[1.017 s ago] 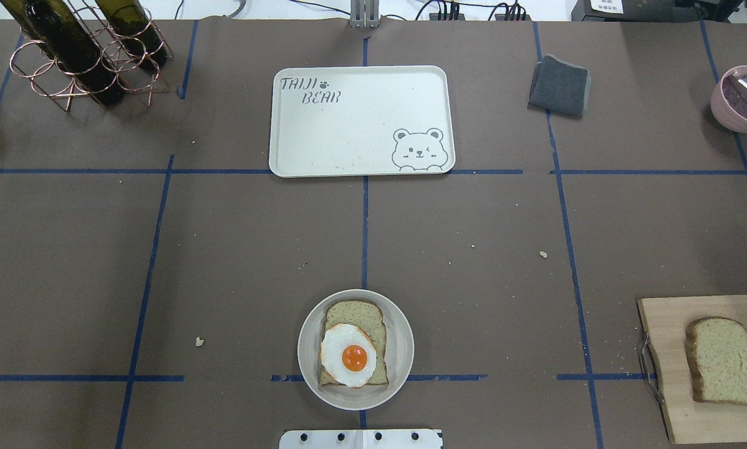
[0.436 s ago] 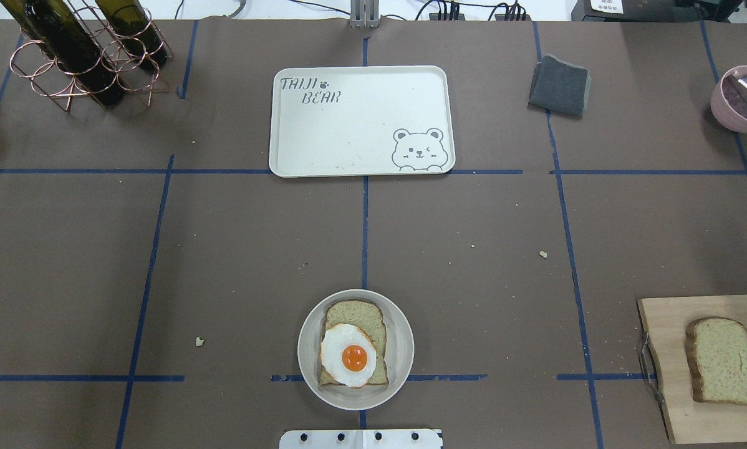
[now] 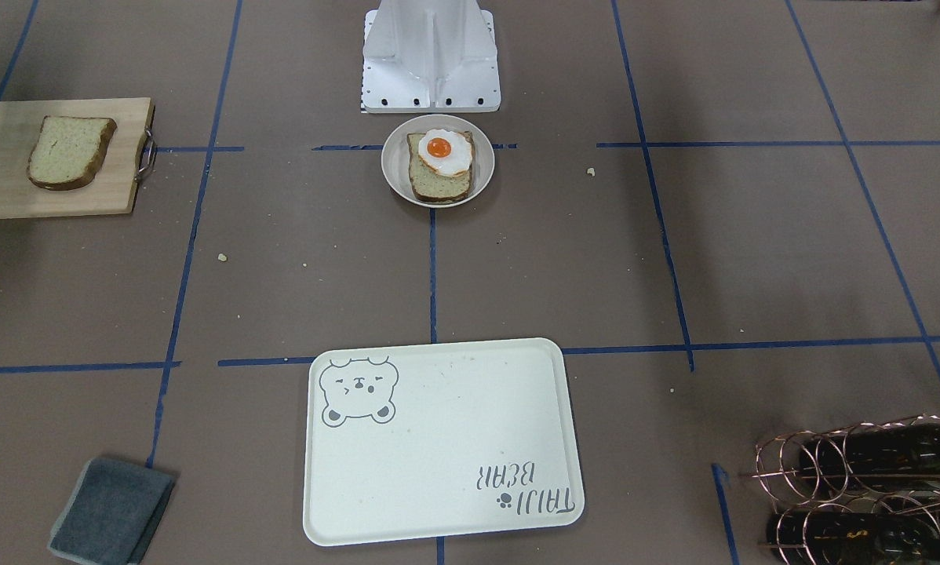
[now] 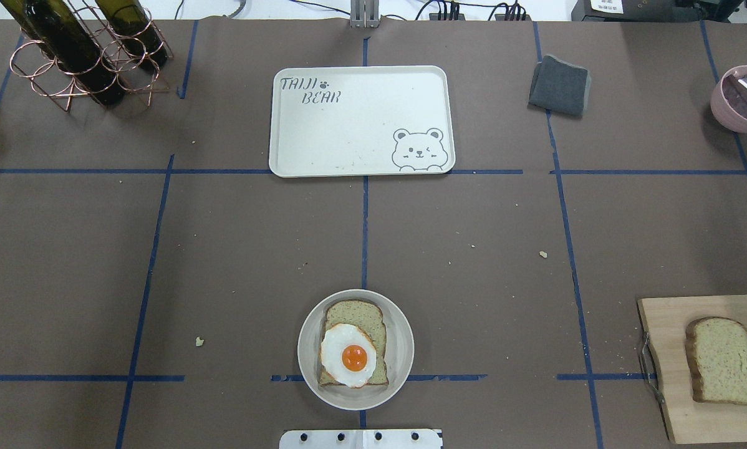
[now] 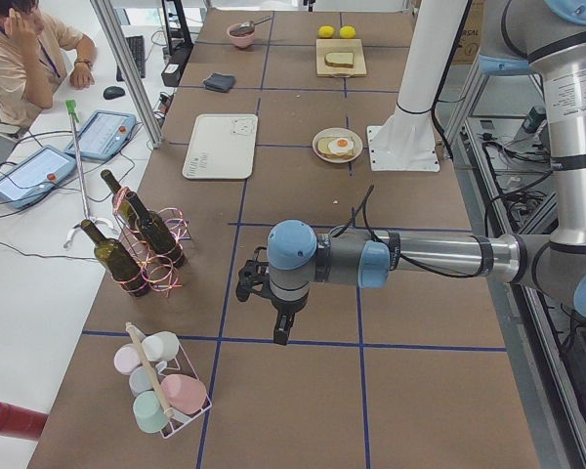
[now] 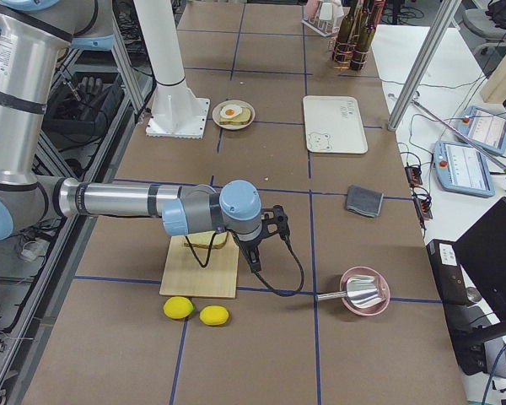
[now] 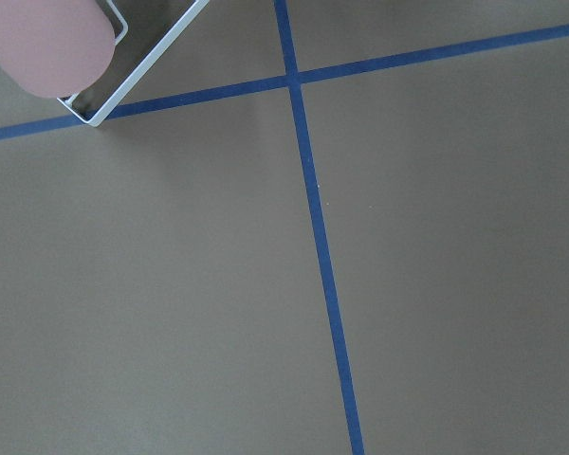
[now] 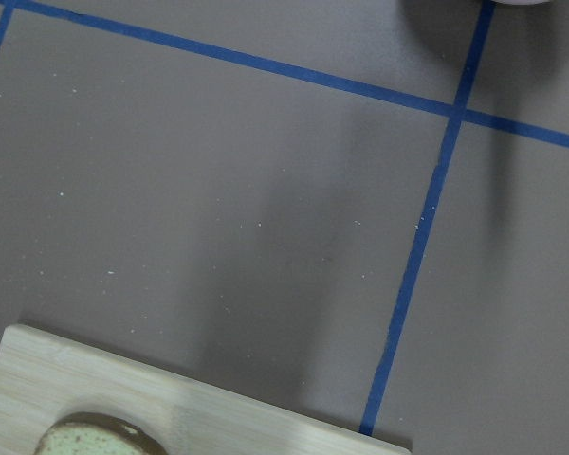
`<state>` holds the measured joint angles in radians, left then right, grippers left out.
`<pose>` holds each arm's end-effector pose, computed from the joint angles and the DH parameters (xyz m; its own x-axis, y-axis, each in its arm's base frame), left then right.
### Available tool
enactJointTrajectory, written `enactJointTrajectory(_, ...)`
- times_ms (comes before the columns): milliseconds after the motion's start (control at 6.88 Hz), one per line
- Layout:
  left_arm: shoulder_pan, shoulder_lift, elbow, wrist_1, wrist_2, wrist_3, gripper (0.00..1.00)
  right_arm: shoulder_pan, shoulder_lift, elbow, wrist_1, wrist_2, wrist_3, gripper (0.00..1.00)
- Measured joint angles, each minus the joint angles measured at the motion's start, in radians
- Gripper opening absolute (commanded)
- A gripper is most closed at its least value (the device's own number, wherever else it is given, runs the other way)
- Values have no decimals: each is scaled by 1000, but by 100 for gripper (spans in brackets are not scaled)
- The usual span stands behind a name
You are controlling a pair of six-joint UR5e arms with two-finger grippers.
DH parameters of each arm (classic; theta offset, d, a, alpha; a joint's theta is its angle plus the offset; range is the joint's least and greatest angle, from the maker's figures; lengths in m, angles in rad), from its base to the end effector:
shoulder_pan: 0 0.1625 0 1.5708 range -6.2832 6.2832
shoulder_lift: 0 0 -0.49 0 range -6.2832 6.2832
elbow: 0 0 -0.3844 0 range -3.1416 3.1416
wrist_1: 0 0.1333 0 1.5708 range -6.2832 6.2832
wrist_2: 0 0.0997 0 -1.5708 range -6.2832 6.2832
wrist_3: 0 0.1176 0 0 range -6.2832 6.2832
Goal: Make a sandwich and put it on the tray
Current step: 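Move the right gripper down toward the bread slice on the wooden board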
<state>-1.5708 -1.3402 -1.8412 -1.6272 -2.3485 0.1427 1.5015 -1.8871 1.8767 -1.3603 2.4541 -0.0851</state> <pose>-0.0508 -0.3794 0.6981 0.7053 0.2083 -0.6776 -0.1013 0.9757 0.1944 0.0185 -0.3466 0.6855 0.6144 -0.2796 0.7378 0.1205 0.9574 0.2624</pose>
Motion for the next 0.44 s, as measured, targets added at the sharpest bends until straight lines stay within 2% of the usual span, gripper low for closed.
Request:
enactJointTrajectory(145,0,0,0,-30,0,0,100,-30,-26,1,50,5,65,98)
enactJointTrajectory(291,0,0,0,-51,0,0,100,-89,-61,1,149,-14,210,93)
enactJointTrajectory(436,0,0,0,-60,0,0,100,-164,-104,-1,287,-45,397,92)
